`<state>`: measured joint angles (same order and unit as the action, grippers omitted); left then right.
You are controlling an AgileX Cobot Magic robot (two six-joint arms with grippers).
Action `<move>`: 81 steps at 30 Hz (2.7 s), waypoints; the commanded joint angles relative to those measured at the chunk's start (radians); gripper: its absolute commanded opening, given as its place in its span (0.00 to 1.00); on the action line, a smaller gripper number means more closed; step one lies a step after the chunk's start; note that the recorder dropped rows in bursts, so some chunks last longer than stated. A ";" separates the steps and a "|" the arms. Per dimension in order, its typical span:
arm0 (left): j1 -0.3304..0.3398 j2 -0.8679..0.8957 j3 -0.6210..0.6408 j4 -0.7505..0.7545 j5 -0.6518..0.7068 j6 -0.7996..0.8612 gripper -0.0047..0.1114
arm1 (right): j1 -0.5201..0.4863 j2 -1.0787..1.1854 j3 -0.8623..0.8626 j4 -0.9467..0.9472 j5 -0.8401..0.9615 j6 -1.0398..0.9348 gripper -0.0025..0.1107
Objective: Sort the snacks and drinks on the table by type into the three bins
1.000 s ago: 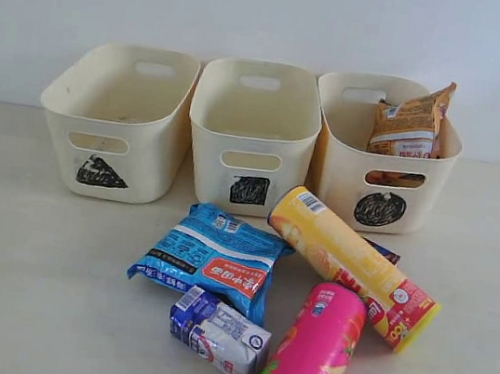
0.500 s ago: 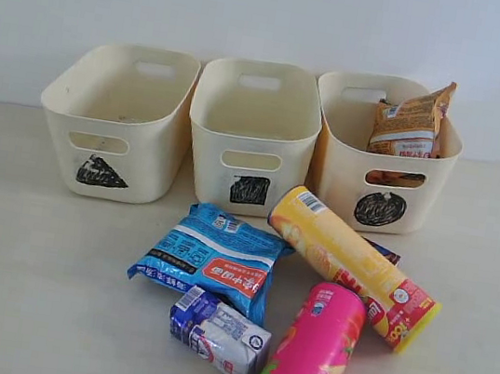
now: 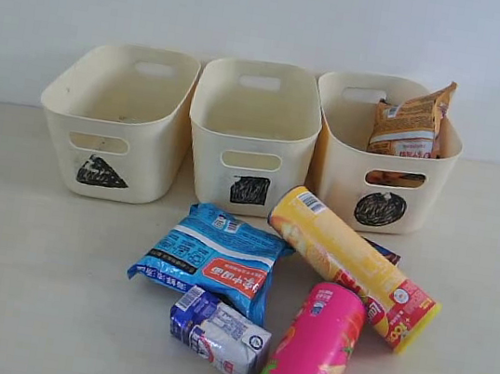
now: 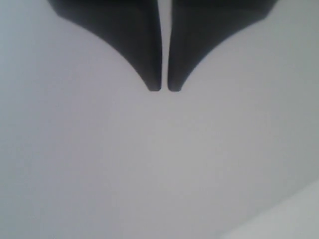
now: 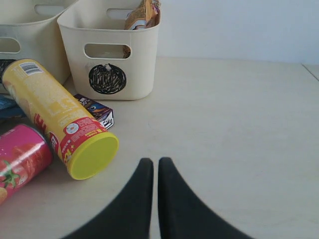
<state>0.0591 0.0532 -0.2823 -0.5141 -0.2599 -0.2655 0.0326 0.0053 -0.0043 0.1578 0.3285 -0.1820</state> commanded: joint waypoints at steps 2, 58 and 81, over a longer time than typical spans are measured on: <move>0.002 0.199 -0.303 0.326 0.581 0.046 0.07 | -0.001 -0.005 0.004 -0.012 -0.005 -0.003 0.03; -1.026 2.027 -1.473 0.358 1.324 0.115 0.72 | -0.001 -0.005 0.004 -0.008 -0.007 -0.003 0.03; -1.026 2.242 -1.521 0.478 1.310 -0.031 0.72 | -0.001 -0.005 0.004 -0.008 -0.007 -0.003 0.03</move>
<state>-0.9640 2.2864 -1.7976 -0.0230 1.0617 -0.2696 0.0326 0.0053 -0.0043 0.1578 0.3285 -0.1820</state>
